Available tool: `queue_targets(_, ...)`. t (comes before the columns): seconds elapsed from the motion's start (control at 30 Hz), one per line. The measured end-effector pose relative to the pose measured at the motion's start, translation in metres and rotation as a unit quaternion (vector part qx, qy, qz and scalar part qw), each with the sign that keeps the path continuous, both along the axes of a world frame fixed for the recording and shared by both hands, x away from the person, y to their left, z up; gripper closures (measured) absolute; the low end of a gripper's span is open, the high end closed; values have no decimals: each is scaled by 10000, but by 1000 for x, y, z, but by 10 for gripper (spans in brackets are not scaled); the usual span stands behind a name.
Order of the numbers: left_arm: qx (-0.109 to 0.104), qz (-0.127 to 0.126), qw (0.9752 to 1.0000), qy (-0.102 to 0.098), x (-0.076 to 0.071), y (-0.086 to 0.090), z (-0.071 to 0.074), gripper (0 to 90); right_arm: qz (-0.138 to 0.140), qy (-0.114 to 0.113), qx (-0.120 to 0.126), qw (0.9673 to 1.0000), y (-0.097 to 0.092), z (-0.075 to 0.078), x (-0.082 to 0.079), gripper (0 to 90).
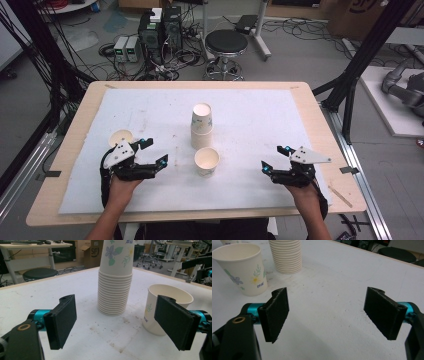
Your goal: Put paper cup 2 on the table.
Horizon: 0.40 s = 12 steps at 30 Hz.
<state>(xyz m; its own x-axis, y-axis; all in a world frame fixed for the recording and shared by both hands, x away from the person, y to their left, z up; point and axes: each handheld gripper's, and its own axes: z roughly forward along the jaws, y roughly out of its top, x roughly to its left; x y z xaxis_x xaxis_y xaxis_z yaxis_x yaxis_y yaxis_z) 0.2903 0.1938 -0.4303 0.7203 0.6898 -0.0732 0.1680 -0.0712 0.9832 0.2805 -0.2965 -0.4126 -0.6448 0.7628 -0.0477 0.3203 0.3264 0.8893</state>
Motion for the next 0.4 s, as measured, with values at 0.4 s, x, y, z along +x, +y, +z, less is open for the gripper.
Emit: queue_targets(0.4, 30, -48, 10000, 0, 0, -2, -1, 182, 26, -22, 6, 10000, 1, 0, -1, 208)
